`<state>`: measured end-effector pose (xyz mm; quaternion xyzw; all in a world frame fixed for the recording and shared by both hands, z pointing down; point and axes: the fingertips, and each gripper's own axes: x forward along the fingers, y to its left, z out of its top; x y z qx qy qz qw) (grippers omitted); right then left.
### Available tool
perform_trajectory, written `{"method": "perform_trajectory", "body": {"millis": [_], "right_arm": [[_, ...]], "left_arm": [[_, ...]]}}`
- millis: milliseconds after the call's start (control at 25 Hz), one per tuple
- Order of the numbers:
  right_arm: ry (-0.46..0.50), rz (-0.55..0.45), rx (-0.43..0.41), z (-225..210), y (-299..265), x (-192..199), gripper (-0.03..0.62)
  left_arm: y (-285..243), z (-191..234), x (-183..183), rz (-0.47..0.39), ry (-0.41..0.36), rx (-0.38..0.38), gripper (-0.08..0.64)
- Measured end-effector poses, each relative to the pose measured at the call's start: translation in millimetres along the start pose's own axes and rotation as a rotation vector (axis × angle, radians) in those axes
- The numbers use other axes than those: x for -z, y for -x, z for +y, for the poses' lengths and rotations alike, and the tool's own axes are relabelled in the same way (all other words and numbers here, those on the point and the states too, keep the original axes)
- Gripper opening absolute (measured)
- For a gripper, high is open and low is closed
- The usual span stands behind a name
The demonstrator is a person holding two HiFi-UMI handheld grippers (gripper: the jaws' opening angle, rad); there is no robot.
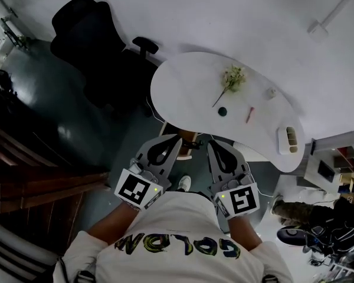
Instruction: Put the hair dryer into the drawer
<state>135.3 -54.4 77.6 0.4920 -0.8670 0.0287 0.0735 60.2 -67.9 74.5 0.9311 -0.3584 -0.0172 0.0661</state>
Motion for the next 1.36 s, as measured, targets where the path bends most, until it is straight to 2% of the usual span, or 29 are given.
{"method": "perform_trajectory", "body": {"millis": [160, 440, 1360], "right_arm": [[0.002, -0.030, 0.007, -3.4, 6.0, -15.2, 0.018], [0.019, -0.037, 0.005, -7.3, 3.0, -19.7, 0.012], [0.010, -0.053, 0.014, -13.6, -2.0, -26.7, 0.012]], "left_arm": [[0.6, -8.5, -19.3, -0.021, -0.020, 0.021, 0.012], [-2.2, -5.1, -27.1, -0.049, -0.019, 0.017, 0.012], [-3.0, 0.2, -27.3, -0.044, -0.013, 0.001, 0.012]]}}
